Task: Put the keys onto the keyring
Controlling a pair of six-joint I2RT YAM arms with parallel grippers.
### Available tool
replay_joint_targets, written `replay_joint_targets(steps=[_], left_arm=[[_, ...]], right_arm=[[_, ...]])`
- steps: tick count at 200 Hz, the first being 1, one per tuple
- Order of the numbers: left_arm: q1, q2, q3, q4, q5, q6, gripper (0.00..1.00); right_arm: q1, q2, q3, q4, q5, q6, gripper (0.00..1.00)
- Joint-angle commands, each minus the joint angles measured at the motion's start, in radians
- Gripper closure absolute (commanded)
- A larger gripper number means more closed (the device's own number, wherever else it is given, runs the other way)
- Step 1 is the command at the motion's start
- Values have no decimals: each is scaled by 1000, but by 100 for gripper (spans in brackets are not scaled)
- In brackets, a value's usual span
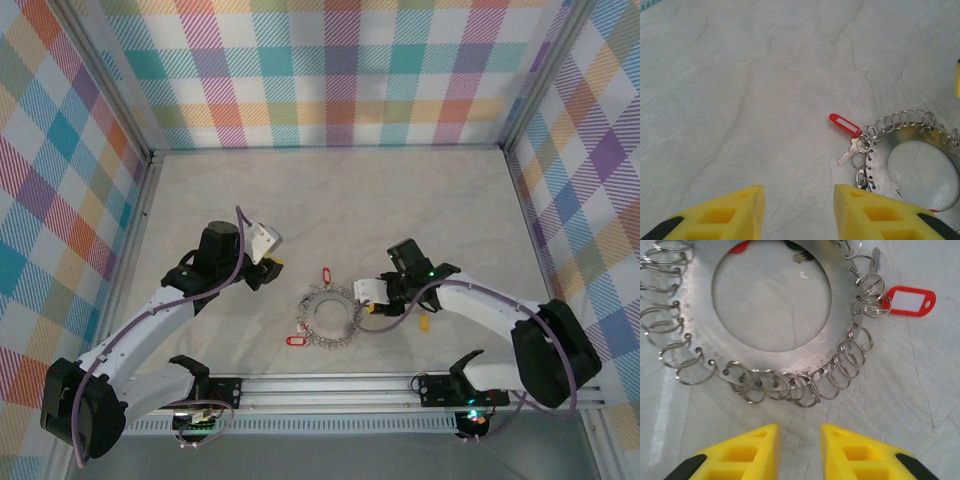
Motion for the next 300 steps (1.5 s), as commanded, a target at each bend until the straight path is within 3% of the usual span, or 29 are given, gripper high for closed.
replay_joint_targets(steps=[1, 50, 101, 169, 204, 300], left_arm=[[9, 5, -7, 18, 19, 11, 59], [8, 5, -5, 16, 21, 16, 59], [9, -7, -13, 27, 27, 12, 57], [8, -9, -9, 21, 11, 7, 56], [8, -12, 8, 7, 28, 8, 57], [8, -73, -8, -4, 12, 7, 57]], right_arm=[[-5, -43, -29, -71, -51, -83, 71], [-5, 7, 11, -121, -94, -151, 73], [-7, 121, 67, -116, -155, -176, 62], [18, 230, 147, -202, -167, -253, 65], [38, 262, 147, -168, -118, -217, 65], [39, 347, 252, -244, -137, -194, 67]])
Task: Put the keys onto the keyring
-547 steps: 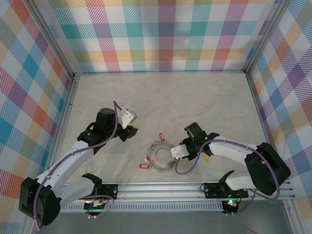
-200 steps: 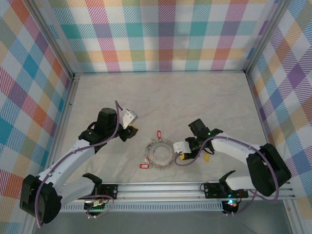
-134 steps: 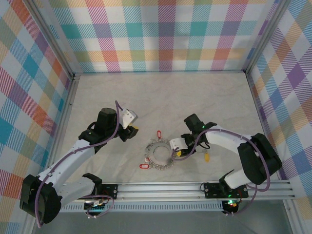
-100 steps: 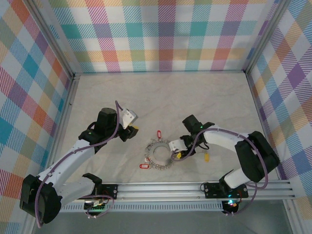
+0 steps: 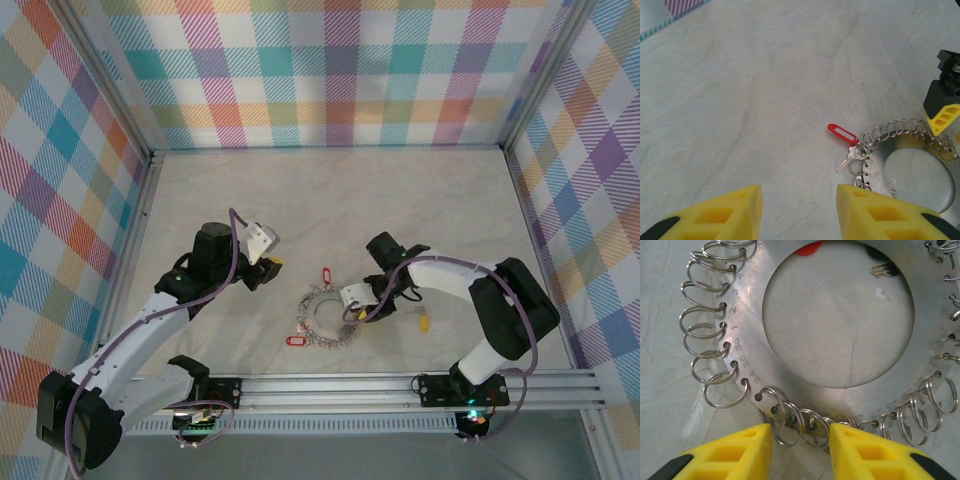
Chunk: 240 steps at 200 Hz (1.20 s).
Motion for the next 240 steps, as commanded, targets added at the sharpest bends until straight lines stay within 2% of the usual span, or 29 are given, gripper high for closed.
replay_joint_targets(steps=[1, 50, 71, 92, 135, 181, 240], left_arm=[[8, -10, -8, 1, 3, -4, 57], [9, -8, -7, 0, 4, -3, 57], [8, -9, -6, 1, 1, -1, 57], [8, -5, -5, 1, 1, -1, 57], [9, 2, 0, -3, 1, 1, 58], [8, -4, 0, 1, 4, 0, 58], [8, 5, -8, 12, 16, -17, 58]], right_arm=[[3, 20, 40, -64, -43, 10, 67], [3, 45, 64, -107, -44, -6, 69], [5, 41, 59, -112, -42, -10, 74], [4, 27, 38, -102, -40, -11, 76], [5, 15, 39, -110, -45, 1, 73], [5, -103, -14, -115, -19, 1, 74], [37, -180, -24, -143, -3, 100, 68]])
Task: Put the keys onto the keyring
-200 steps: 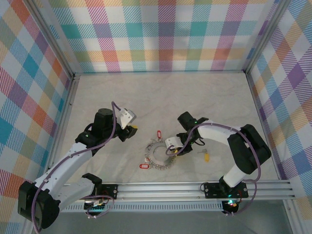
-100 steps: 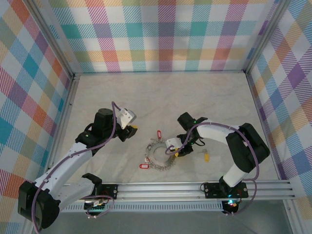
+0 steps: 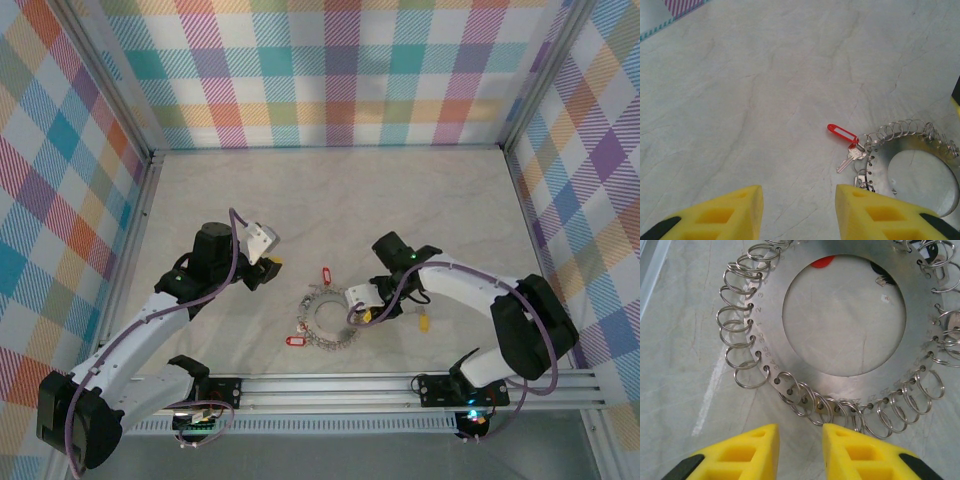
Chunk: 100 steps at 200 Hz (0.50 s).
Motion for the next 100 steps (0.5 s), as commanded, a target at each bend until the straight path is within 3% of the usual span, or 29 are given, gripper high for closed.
replay_joint_targets(steps=[1, 14, 38, 100], left_arm=[[8, 4, -8, 11, 17, -17, 58], [5, 2, -8, 8, 23, -20, 57], [-5, 3, -5, -7, 10, -23, 56], [-21, -21, -5, -11, -22, -18, 56]], right_arm=[[25, -42, -3, -42, -14, 54, 68], [33, -43, 8, -60, -5, 72, 61], [41, -45, 3, -52, -8, 128, 58], [40, -20, -63, 59, -44, 228, 63]])
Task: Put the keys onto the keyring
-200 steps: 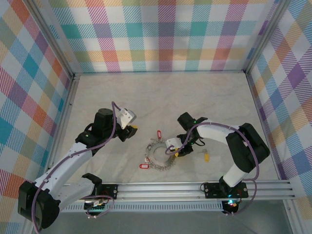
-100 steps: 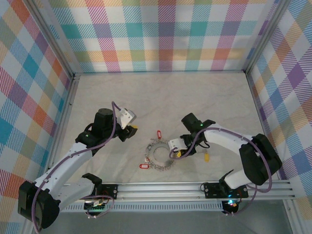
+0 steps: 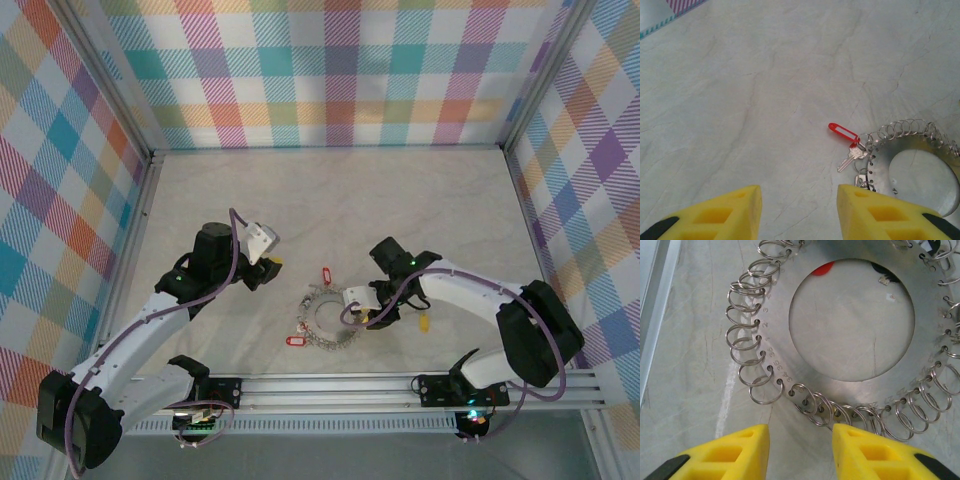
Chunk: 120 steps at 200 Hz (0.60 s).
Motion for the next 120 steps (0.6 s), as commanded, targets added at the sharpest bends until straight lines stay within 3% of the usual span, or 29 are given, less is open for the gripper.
replay_joint_targets(steps=[1, 26, 71, 120], left_arm=[[-11, -23, -5, -8, -10, -8, 56], [-19, -35, -8, -46, -38, 3, 56], [-22, -20, 6, -50, -47, 22, 56], [-23, -1, 9, -30, -23, 15, 56]], right_arm=[[4, 19, -28, 30, -53, 47, 63], [9, 34, -66, 68, -52, 40, 57], [9, 49, -73, 114, 12, -10, 57], [8, 63, -33, 91, -32, -48, 54]])
